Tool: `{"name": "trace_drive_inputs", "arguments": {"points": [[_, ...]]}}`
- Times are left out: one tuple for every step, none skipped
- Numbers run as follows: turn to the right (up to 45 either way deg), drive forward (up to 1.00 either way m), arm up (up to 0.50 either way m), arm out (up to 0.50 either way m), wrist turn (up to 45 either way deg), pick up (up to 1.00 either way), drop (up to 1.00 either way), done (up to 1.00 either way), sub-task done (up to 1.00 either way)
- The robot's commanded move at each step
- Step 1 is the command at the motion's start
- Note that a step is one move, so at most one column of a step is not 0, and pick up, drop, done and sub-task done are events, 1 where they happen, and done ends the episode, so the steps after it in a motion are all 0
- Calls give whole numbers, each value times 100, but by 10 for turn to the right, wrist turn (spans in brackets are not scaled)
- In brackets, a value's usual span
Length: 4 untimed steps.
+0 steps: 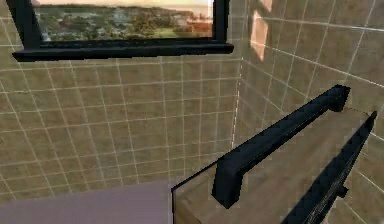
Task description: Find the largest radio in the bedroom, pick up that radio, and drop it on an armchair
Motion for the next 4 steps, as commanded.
{"name": "trace_drive_inputs", "arguments": {"points": [[0,60,0,0,0,0,0,0,0],[-450,0,0,0,0,0,0,0,0],[-90,0,0,0,0,0,0,0,0],[0,40,0,0,0,0,0,0,0]]}}
